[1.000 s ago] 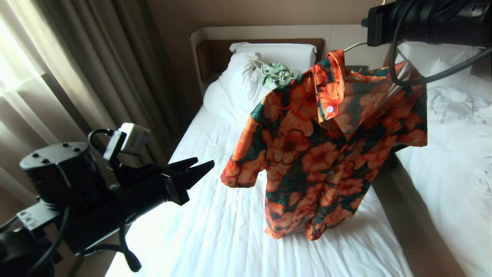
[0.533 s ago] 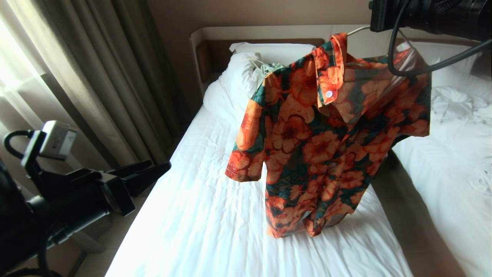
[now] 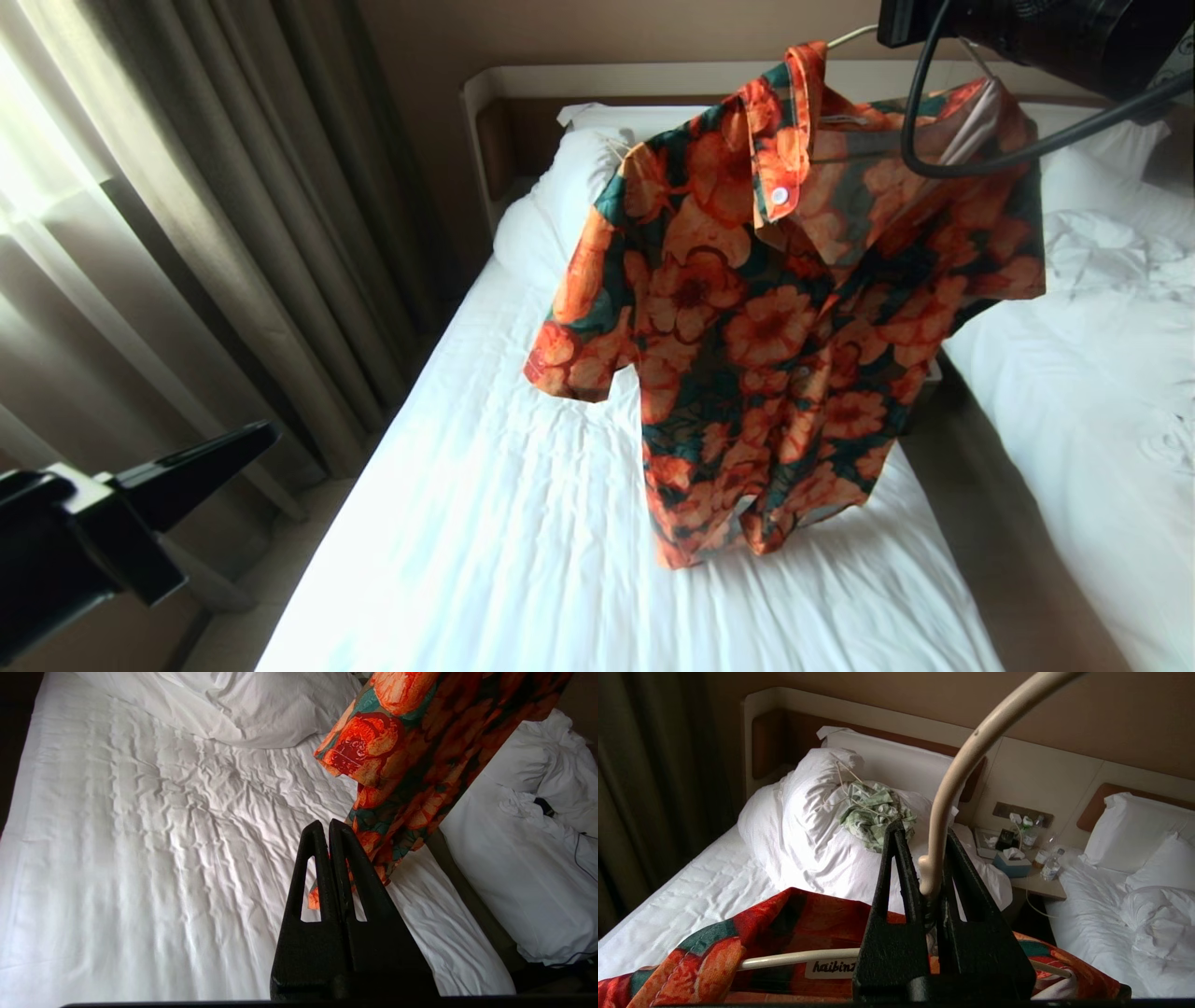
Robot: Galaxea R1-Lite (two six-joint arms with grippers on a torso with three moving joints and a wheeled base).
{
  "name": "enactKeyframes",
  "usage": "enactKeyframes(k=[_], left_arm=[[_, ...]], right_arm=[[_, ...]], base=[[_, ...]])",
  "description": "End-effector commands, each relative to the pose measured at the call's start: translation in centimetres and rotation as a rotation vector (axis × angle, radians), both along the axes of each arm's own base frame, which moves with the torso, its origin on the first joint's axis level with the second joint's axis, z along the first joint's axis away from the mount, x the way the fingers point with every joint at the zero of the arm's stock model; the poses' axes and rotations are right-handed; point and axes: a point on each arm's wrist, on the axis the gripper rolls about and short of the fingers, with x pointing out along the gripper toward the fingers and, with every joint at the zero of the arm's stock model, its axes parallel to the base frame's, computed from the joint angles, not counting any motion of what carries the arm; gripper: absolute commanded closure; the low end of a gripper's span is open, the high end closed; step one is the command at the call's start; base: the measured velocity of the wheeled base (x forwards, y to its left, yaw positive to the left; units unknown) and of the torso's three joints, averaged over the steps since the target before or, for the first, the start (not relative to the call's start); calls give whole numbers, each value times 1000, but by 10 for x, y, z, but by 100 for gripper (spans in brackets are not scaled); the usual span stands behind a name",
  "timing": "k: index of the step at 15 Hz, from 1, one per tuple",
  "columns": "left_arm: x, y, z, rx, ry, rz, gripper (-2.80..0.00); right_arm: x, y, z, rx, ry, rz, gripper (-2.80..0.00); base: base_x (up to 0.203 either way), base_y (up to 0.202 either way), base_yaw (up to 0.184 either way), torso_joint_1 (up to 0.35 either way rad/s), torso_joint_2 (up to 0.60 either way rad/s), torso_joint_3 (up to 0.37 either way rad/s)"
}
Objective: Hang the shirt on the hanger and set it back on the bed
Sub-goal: Take the clothes hanger out of the clothes
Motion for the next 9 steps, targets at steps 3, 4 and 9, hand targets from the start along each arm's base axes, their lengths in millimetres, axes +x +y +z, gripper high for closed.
enactKeyframes(k=[3,4,9], left_arm=[[-48,11,-1,-60,-66,3,0],[-55,13,-4,-68,-59,3,0],[-76,18,-16,-75,-58,3,0]], right_arm=[[-1,4,8,46,-121,11,0],[0,5,9,51,-145,8,0],[-4,9,15,63,-220,10,0]], base=[[0,0,0,0,0,0],[0,0,0,0,0,0],[0,0,0,0,0,0]])
